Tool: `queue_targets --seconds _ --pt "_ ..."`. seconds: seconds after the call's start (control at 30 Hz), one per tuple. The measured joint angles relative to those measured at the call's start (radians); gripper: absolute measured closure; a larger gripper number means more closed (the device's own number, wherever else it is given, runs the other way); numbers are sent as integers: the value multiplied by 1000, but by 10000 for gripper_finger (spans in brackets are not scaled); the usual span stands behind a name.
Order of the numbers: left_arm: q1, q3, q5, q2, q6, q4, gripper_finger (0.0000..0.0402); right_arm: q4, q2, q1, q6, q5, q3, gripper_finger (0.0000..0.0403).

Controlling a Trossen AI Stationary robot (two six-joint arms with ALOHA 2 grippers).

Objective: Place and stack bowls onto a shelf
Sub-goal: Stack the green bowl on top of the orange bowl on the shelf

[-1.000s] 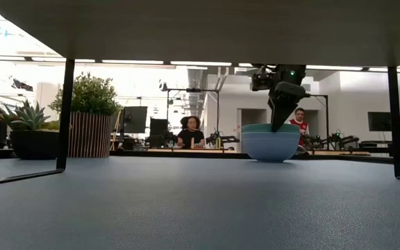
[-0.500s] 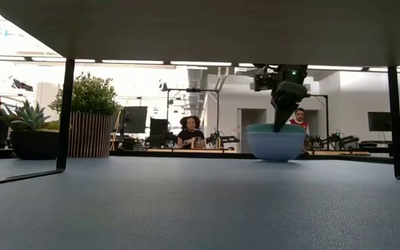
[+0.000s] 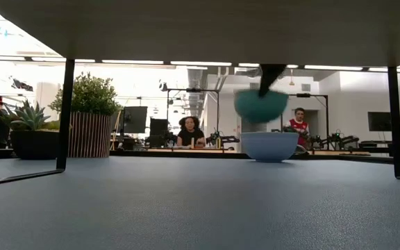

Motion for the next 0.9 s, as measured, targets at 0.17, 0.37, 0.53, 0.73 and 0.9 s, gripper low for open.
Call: queue_targets --seconds 0.17,0.37,0.53,0.73,0.9 --pt "0 0 0 0 -6 0 148 -87 0 116 -9 7 191 375" --pt "0 0 1 0 -25 0 148 -160 0 311 -39 23 441 375" --pt "0 0 1 0 -48 0 148 -154 0 490 -44 23 583 375" --pt "0 0 3 0 -95 0 148 -108 0 698 -53 22 628 375" --pt "0 0 29 0 -132 -1 148 -65 15 837 -52 22 629 375"
